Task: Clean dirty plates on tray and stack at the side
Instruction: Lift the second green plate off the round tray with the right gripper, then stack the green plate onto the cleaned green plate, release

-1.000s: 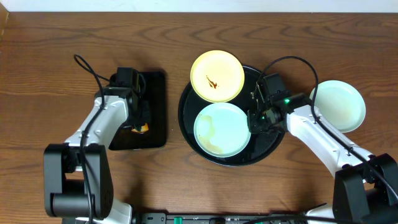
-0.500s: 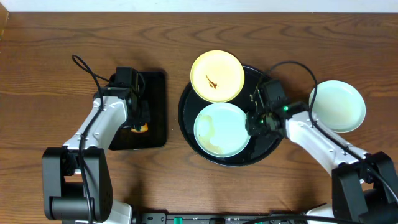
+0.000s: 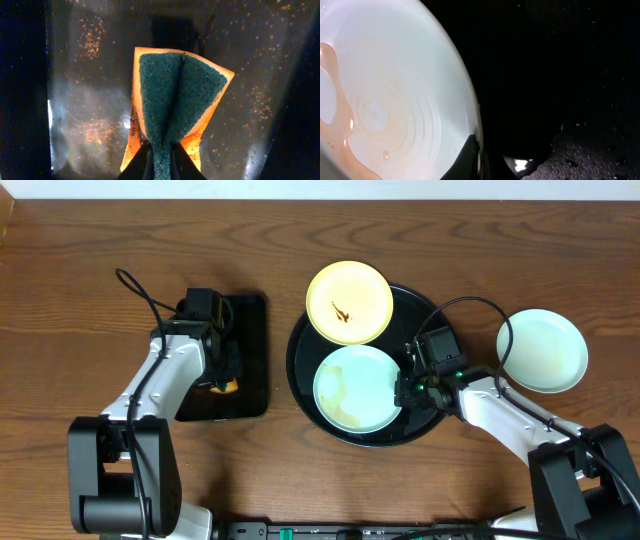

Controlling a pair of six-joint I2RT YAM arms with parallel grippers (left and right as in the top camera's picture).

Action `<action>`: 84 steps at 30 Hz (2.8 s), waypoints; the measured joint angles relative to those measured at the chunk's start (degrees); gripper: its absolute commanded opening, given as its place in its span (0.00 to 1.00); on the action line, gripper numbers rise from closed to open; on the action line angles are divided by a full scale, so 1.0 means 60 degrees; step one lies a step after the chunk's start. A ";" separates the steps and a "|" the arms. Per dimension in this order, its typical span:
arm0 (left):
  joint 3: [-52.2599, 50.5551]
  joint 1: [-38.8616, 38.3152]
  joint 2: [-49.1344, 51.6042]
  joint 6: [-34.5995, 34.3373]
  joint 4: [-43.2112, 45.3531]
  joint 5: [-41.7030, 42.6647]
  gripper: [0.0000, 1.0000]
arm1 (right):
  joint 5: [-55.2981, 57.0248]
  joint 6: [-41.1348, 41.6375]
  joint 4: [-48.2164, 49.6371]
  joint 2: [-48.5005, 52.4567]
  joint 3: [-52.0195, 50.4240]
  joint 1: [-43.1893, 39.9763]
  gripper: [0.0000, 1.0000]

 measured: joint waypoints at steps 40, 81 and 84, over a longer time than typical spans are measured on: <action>0.0000 0.0000 0.0000 0.0000 -0.0007 0.0000 0.12 | 0.7322 -0.5431 -0.0248 -0.3909 0.0674 0.1789 0.01; -0.0004 0.0000 0.0000 0.0000 -0.0007 0.0000 0.12 | 0.7839 -0.2412 -0.1395 -0.3909 0.0980 -0.0492 0.01; -0.0004 0.0000 0.0000 -0.0007 -0.0007 0.0000 0.12 | 0.6382 -0.2062 -0.1534 -0.3909 0.1206 -0.2029 0.01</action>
